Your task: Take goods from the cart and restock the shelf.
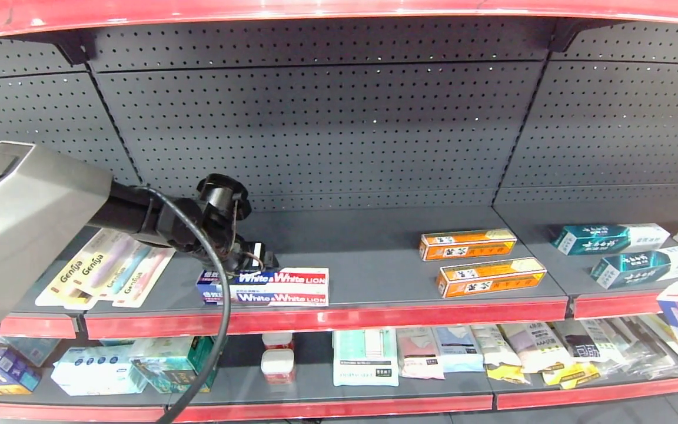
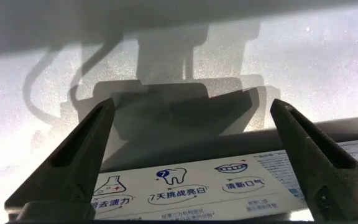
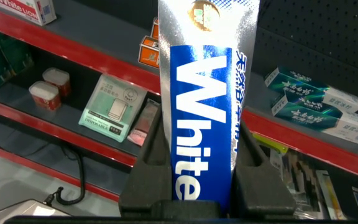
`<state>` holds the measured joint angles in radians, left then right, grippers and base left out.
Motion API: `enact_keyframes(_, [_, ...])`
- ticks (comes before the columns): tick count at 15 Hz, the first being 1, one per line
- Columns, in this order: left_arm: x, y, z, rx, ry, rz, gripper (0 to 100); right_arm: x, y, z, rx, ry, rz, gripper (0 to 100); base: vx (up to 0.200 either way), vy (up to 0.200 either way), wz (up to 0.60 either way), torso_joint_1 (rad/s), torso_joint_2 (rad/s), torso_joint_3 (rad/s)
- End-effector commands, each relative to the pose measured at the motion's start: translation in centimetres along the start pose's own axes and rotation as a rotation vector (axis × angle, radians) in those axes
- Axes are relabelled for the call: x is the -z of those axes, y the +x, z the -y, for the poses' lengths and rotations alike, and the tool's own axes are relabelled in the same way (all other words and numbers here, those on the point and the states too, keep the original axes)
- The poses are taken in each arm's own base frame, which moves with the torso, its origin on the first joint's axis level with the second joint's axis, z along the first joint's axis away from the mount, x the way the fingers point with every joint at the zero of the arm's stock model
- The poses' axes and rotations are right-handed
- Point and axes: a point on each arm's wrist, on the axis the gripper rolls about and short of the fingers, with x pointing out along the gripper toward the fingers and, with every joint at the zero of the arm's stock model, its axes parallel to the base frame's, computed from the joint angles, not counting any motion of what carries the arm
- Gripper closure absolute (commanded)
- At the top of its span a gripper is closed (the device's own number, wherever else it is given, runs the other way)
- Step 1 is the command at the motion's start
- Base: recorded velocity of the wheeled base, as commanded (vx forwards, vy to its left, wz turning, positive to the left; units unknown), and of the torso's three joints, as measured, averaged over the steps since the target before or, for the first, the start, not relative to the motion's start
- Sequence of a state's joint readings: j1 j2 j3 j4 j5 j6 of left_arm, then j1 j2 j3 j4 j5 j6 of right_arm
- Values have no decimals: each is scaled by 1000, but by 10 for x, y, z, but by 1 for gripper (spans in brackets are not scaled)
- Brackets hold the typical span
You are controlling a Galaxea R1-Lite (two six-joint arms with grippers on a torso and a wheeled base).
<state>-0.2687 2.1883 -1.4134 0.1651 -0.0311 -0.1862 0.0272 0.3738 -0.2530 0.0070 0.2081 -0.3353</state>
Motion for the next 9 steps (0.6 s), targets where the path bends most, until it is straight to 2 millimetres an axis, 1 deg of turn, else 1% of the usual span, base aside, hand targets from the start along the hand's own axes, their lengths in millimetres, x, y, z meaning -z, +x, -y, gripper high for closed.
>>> enact_keyframes(1, [-5,-7,1,5,0,24,0,3,-1,-1,0,-1,4,100,0,0,0,0,0,0])
enact_keyframes(6, [-1,-5,2,5,4,5,0,3,-2,-2,3,-2,6,100,0,0,0,0,0,0])
enact_keyframes(9, [-7,-3,4,11,5,33,0,3,-2,-1,3,-2,7,100,0,0,0,0,0,0])
